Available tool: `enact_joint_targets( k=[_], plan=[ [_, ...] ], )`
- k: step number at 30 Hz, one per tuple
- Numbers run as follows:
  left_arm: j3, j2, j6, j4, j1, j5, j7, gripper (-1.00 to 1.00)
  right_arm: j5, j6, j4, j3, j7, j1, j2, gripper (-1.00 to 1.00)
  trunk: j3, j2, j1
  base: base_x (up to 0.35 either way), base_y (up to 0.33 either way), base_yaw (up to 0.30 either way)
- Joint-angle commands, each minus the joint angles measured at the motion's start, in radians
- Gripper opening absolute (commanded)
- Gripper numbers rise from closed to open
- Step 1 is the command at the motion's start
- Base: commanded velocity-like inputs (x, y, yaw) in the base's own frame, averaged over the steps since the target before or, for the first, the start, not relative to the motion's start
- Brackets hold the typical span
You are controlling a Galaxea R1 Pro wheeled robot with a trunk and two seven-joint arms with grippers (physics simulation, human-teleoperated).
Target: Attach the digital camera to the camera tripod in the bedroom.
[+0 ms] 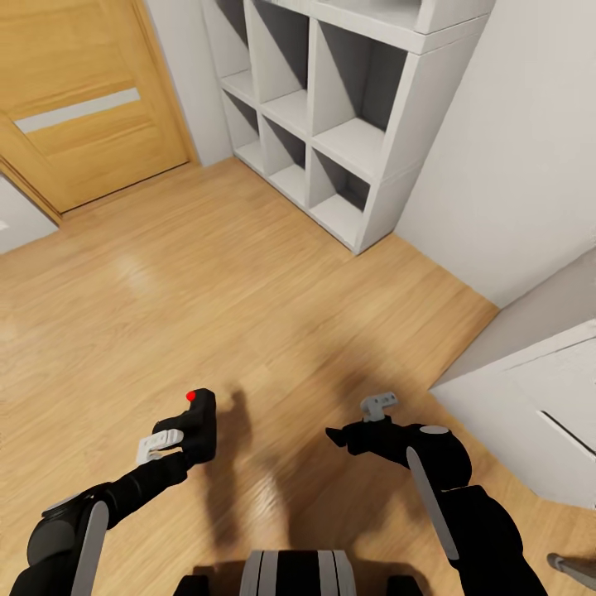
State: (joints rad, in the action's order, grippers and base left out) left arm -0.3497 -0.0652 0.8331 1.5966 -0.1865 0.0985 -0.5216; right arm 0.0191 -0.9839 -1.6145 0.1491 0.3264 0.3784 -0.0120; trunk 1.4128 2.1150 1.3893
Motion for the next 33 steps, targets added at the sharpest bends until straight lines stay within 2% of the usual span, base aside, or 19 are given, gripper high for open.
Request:
enact_joint_targets(
  k=[1, 22, 33],
  plan=[
    [-0.002, -0.001, 0.009, 0.000, -0.001, 0.009, 0.001, -1.00, 0.001, -0.005, -0.001, 0.000, 0.000, 0.000, 0.000, 1.00, -0.004, -0.007, -0.004, 0.000, 0.000, 0.000],
    [-0.003, -0.001, 0.008, -0.002, -0.001, 0.008, 0.001, -1.00, 0.001, -0.005, -0.001, 0.000, 0.000, 0.000, 0.000, 1.00, -0.103, -0.154, -0.085, 0.000, 0.000, 0.000],
    [-0.003, -0.001, 0.003, -0.003, -0.001, 0.009, 0.000, -1.00, 0.001, -0.005, -0.001, -0.001, 0.000, 0.000, 0.000, 1.00, -0.121, -0.154, -0.085, 0.000, 0.000, 0.000]
  ],
)
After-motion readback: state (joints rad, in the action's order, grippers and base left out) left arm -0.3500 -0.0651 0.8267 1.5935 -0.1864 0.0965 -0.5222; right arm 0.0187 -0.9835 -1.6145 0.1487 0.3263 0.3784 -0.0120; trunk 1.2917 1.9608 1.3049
